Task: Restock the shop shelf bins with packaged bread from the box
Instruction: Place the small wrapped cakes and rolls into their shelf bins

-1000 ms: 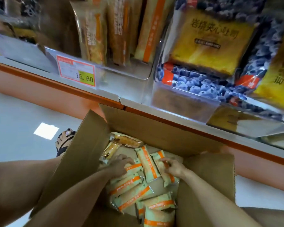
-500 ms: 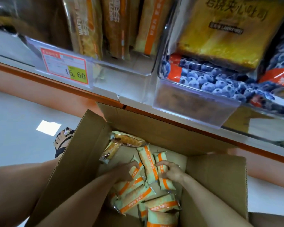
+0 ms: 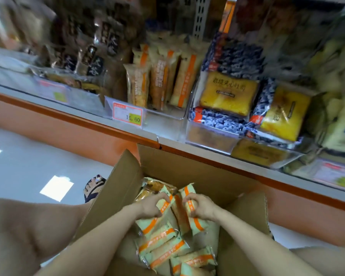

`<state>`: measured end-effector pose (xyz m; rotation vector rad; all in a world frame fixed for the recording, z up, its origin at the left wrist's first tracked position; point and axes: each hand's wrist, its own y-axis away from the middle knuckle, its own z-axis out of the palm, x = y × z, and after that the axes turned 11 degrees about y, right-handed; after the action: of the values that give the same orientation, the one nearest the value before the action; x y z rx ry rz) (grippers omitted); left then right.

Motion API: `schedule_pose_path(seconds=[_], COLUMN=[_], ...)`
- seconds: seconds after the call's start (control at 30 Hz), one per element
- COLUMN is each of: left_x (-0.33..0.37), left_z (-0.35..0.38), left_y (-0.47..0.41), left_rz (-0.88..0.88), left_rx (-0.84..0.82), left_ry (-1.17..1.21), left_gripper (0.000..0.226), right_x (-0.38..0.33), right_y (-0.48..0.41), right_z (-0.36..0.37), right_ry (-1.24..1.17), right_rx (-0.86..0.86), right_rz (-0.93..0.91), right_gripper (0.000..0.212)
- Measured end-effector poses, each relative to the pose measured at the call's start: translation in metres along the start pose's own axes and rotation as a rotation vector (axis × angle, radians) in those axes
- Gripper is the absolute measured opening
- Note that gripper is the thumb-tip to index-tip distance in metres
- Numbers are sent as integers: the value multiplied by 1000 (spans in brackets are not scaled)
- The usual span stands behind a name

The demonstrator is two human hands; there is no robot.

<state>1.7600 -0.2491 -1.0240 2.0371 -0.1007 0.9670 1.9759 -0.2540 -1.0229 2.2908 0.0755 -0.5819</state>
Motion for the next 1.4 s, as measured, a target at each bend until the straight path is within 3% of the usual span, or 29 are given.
schedule_pose_path(seconds=[0.3, 0.47, 0.57, 0.7, 0.93, 1.13, 1.3, 1.4], left_x=[94, 139, 159, 174, 171, 142, 117, 117], left_z=[-53, -102, -132, -144, -127, -84, -83, -88], left_y=[125, 179, 183, 171, 150, 148, 133, 126], left_rz=[344, 556, 676, 768, 717, 549, 376, 367], left_rx=[169, 300, 437, 585, 521, 276, 285, 294], left_ry=[-126, 29, 188, 258, 213, -36, -177, -175], left_gripper=[45, 38, 41, 37, 38, 41, 48, 47], right_x=[-65, -88, -103, -110, -94, -52, -17, 4], right_y=[112, 164, 172, 157, 110, 37, -2, -13], right_z=[-87, -128, -147, -134, -91, -3, 59, 73], right_ry=[48, -41, -204, -221, -91, 416, 580, 594], right_rx=[208, 336, 434, 338, 253, -18, -139, -163], right_rz=[-269, -377, -423, -338, -248, -237, -161, -114], right_gripper=[36, 20, 22, 26, 17, 32, 45, 43])
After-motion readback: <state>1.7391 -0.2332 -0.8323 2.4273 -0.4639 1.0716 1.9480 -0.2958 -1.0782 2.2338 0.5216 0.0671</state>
